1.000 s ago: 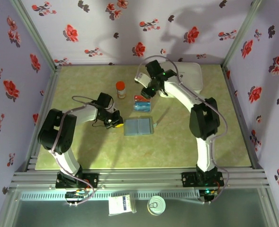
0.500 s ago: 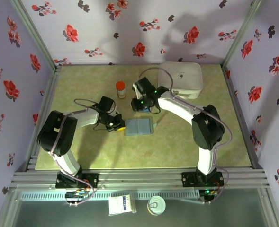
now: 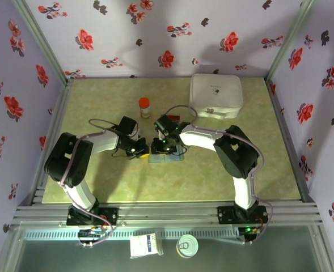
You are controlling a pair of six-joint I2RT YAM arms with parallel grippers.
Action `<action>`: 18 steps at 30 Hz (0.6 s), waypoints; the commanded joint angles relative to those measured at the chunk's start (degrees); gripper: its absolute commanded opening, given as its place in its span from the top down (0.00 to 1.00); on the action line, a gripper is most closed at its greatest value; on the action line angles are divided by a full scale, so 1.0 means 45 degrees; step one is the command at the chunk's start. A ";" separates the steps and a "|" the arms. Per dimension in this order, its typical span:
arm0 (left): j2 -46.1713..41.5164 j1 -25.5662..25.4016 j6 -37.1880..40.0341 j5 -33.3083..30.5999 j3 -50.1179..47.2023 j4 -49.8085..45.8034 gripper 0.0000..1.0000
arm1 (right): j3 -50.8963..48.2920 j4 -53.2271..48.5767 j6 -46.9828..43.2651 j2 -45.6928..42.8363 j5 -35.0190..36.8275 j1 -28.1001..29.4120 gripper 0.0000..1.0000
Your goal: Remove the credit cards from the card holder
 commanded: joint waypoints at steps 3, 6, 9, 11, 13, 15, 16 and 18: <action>0.0376 -0.0022 0.0264 -0.0263 -0.0110 -0.0379 0.97 | -0.0078 -0.0357 0.0384 0.0350 0.0636 0.0069 0.65; 0.0470 0.0019 0.0443 -0.0312 0.0029 -0.0619 0.97 | -0.0056 -0.1157 0.0315 0.0125 0.1527 0.0061 0.66; 0.0385 0.0058 0.0643 -0.0448 0.0086 -0.0944 0.98 | -0.0169 -0.1475 0.0266 -0.0273 0.2009 0.0072 0.66; 0.0288 0.0107 0.0691 -0.0487 0.0076 -0.1009 0.98 | -0.0223 -0.1440 0.0250 -0.0511 0.1989 0.0069 0.66; 0.0170 0.0137 0.0677 -0.0489 0.0100 -0.0979 0.97 | -0.0262 -0.1269 0.0212 -0.0740 0.1817 0.0072 0.66; -0.0047 0.0150 0.0660 -0.0464 0.0205 -0.0928 0.97 | -0.0414 -0.0911 0.0192 -0.1115 0.1701 0.0053 0.65; -0.0173 0.0156 0.0661 -0.0499 0.0291 -0.0920 0.97 | -0.0494 -0.0750 0.0172 -0.1365 0.1691 0.0011 0.64; -0.0497 0.0175 0.0751 -0.0620 0.0496 -0.1046 0.94 | -0.0610 -0.0738 -0.0031 -0.1832 0.1828 -0.0120 0.64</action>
